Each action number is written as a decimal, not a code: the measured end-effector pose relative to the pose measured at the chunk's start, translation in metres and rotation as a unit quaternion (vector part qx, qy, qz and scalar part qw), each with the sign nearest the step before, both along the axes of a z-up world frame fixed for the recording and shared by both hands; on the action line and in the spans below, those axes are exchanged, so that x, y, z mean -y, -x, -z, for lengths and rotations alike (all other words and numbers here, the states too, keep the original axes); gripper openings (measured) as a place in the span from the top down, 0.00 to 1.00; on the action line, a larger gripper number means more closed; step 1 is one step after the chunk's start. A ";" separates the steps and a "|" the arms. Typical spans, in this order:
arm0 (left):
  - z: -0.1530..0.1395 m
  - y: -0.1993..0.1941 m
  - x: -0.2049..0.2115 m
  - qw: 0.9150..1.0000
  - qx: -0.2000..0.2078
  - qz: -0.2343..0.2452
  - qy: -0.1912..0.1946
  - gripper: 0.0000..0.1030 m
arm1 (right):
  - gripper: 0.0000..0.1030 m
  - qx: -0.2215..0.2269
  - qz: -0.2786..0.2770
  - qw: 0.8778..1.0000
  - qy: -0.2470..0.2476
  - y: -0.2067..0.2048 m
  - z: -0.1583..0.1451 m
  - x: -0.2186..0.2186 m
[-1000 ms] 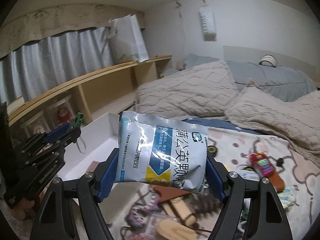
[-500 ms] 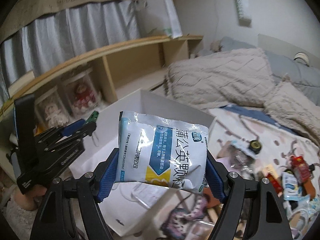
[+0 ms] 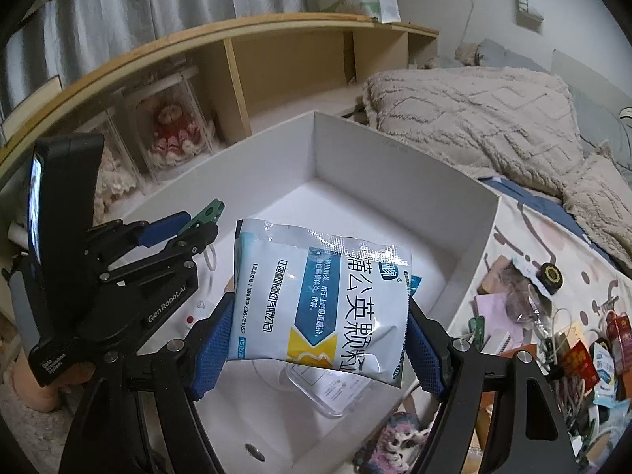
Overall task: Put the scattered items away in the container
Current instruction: 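Open the left tool to drop the clothespin while the right tool releases the sachet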
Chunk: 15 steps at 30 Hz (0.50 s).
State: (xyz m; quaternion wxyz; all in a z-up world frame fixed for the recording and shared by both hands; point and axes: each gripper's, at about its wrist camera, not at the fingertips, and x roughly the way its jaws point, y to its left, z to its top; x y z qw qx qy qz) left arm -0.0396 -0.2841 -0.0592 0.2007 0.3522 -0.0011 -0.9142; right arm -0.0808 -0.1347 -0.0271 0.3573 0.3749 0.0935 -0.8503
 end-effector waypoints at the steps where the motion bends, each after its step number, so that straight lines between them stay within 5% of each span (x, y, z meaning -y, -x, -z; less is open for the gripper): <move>1: 0.001 0.000 0.000 1.000 0.002 0.001 0.001 0.73 | 0.24 0.002 -0.001 1.000 -0.002 0.001 0.002 0.001; 15: 0.010 0.000 0.001 0.999 0.030 -0.006 0.020 0.73 | 0.24 0.046 0.003 0.999 -0.021 0.011 0.022 0.020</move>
